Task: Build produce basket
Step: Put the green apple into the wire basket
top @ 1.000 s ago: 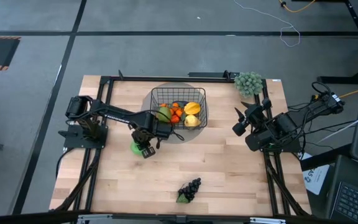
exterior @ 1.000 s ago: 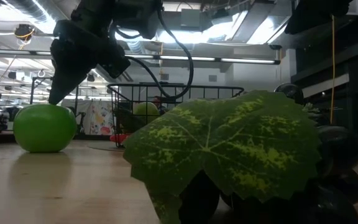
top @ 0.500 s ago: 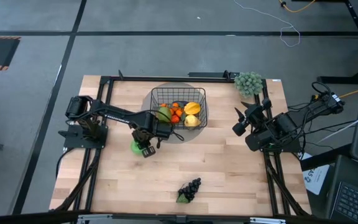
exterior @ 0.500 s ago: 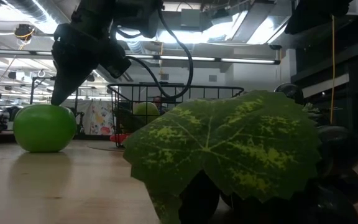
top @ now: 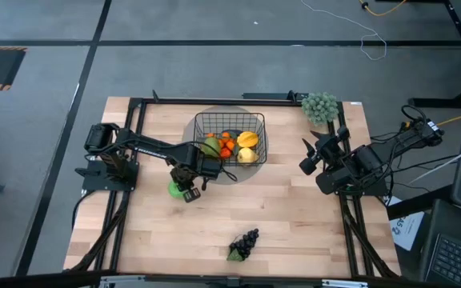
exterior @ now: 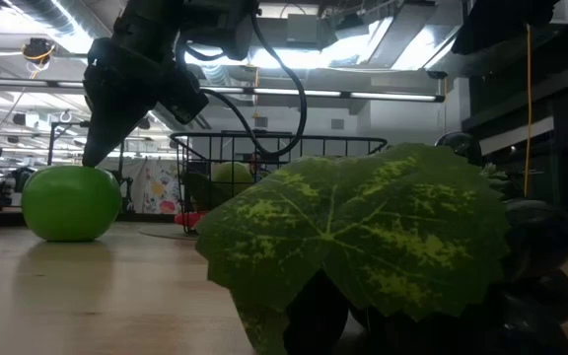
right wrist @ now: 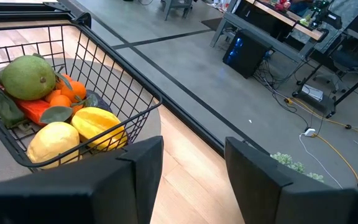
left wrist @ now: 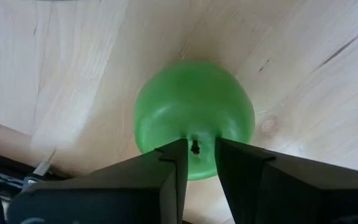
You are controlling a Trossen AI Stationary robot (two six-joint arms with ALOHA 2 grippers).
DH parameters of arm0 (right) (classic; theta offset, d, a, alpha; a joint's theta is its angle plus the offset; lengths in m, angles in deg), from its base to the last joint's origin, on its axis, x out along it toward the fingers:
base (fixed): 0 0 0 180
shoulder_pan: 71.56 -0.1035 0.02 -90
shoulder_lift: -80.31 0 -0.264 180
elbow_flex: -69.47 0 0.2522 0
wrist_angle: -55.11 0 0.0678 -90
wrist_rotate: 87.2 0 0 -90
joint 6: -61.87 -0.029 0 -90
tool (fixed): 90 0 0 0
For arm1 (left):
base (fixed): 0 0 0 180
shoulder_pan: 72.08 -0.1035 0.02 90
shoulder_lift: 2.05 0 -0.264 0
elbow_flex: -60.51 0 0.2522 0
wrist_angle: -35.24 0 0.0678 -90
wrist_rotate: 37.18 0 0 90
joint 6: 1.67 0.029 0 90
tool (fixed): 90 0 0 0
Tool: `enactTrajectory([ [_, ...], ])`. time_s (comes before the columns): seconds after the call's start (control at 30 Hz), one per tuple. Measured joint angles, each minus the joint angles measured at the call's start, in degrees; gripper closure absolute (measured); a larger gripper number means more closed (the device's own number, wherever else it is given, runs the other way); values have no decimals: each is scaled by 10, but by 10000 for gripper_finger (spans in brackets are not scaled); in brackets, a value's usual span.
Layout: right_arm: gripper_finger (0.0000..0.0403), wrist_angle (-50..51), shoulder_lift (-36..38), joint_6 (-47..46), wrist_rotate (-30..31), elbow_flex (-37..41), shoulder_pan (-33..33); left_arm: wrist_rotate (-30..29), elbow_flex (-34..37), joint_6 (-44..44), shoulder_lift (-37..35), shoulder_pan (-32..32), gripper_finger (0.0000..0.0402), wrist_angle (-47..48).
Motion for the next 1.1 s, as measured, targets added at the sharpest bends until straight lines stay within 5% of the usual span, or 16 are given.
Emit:
enactTrajectory([
  [0.83, 229, 0, 0, 0, 0, 0, 0, 3, 0, -27, 0, 0, 401, 0],
  [1.1, 229, 0, 0, 0, 0, 0, 0, 60, 0, -27, 0, 1, 401, 3],
])
